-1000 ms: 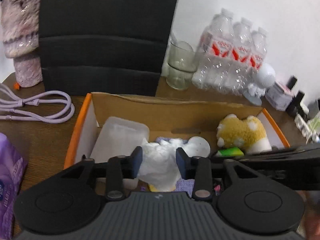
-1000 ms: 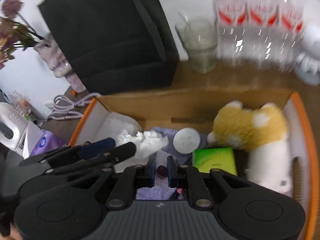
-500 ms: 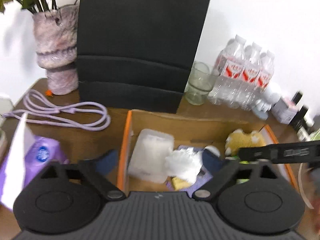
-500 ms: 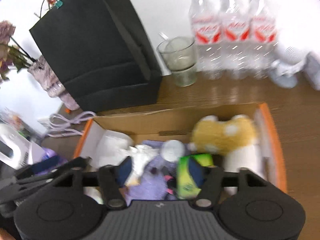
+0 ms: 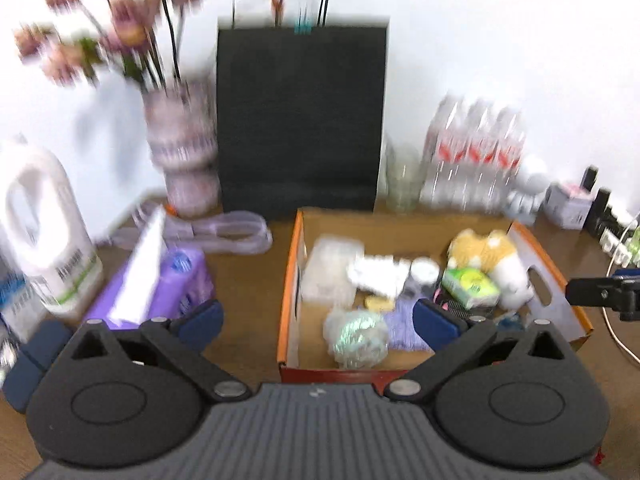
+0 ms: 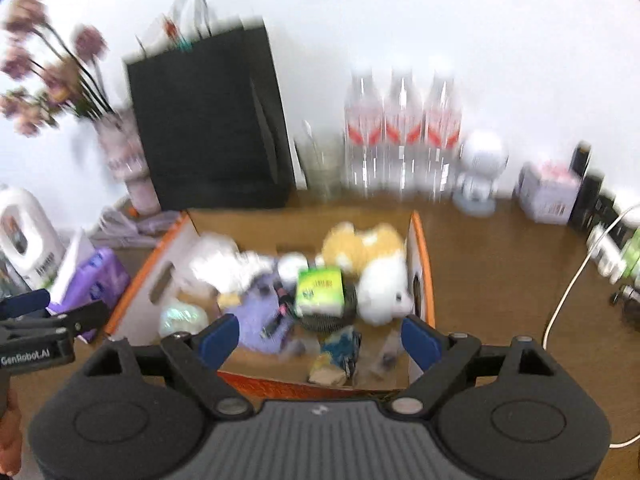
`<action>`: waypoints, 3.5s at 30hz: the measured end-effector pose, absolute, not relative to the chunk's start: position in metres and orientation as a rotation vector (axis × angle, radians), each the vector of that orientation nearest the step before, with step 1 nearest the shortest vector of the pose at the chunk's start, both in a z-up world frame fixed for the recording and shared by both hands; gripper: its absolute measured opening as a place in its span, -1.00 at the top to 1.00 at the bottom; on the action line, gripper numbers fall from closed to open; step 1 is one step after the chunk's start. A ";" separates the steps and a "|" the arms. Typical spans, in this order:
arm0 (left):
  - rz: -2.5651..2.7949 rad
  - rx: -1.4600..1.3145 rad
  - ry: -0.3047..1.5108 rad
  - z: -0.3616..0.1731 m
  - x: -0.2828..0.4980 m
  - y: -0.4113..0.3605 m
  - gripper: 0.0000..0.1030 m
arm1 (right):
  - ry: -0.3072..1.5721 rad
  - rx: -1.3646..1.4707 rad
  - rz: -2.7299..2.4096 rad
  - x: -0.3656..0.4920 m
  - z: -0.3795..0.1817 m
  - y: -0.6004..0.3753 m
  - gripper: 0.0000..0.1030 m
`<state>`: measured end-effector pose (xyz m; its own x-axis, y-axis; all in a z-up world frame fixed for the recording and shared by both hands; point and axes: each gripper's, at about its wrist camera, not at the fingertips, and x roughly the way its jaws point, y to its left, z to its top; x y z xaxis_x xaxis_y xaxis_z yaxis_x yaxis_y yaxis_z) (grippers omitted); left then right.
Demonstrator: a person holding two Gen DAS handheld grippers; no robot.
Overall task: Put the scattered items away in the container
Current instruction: 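Lift both open grippers out of the box toward the remaining items, then grasp the white round lid with the left gripper while the right gripper grasps a small clear packet, then carry the lid and packet into the cardboard box and open both grippers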
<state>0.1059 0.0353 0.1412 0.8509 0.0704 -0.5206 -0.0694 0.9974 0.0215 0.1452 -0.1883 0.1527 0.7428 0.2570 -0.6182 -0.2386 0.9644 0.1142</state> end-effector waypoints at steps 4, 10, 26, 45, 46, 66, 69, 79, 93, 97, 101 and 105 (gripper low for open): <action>0.067 0.036 0.450 0.146 0.070 0.024 -1.00 | 0.571 0.017 0.255 0.113 0.152 -0.185 -0.72; 0.032 -0.027 0.399 0.133 0.006 0.025 -1.00 | 0.506 0.074 0.238 0.056 0.142 -0.204 -0.72; -0.417 0.136 0.552 0.024 0.006 -0.095 -0.52 | 0.579 0.190 0.110 -0.018 0.047 -0.280 -0.57; -0.376 0.007 0.615 0.027 0.001 -0.042 0.21 | 0.766 0.093 0.010 0.138 0.014 -0.266 0.32; -0.354 -0.001 0.618 0.027 0.000 -0.035 0.21 | 0.764 0.058 -0.004 0.139 0.013 -0.261 0.59; -0.220 0.047 0.653 0.021 -0.071 -0.023 0.20 | 0.677 0.063 0.389 -0.036 0.039 -0.190 0.69; -0.201 0.077 0.661 0.016 -0.087 -0.026 0.20 | 0.710 0.044 0.378 -0.054 0.024 -0.186 0.69; -0.190 0.093 0.668 0.012 -0.098 -0.026 0.04 | 0.685 -0.016 0.387 -0.083 0.014 -0.186 0.59; -0.222 0.038 0.635 0.018 -0.098 -0.018 0.21 | 0.650 -0.082 0.387 -0.085 0.010 -0.176 0.59; -0.216 0.009 0.578 0.036 -0.085 -0.015 0.21 | 0.617 -0.063 0.386 -0.076 0.025 -0.176 0.66; -0.237 0.012 0.476 0.069 -0.051 -0.008 0.21 | 0.515 -0.017 0.386 -0.047 0.072 -0.191 0.66; -0.262 0.059 0.425 0.102 0.018 -0.005 0.21 | 0.448 -0.041 0.350 0.011 0.117 -0.203 0.66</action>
<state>0.0178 -0.0050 0.1020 0.8781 -0.2392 -0.4144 0.2637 0.9646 0.0019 0.0112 -0.2028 0.1170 0.8429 0.3223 -0.4307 -0.3402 0.9396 0.0375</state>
